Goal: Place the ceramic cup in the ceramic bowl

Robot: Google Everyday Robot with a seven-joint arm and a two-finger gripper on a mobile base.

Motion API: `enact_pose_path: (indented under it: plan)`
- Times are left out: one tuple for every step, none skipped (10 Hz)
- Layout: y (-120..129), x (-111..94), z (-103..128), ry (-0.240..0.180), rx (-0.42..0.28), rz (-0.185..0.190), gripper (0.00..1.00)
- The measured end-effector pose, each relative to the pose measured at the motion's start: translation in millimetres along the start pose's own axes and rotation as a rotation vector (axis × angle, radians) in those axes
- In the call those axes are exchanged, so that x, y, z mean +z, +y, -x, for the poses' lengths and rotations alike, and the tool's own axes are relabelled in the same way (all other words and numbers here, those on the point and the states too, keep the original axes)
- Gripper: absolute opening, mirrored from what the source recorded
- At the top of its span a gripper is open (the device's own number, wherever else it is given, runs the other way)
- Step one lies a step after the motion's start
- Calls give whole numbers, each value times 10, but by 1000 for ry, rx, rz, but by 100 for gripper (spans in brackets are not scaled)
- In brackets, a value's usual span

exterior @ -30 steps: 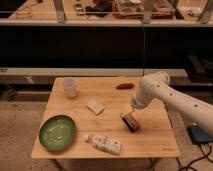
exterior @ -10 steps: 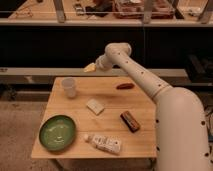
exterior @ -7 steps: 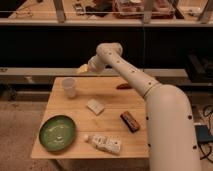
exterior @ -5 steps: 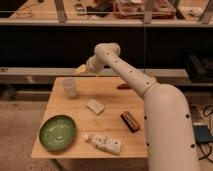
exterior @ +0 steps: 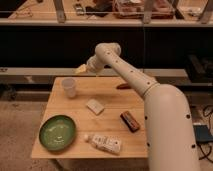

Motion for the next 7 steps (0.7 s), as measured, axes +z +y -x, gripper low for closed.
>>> enact_pose_path:
  plan:
    - [-140, 29, -37, 3, 8, -33, 80]
    - [-280, 71, -78, 5, 11, -58, 80]
    - [-345, 99, -118, 8, 12, -67, 80]
    - [-364, 139, -131, 5, 14, -65, 80]
    - [-355, 173, -131, 1, 16, -57, 80]
    - [-299, 254, -98, -16, 23, -32, 80]
    - [-266, 298, -64, -30, 30, -20, 80]
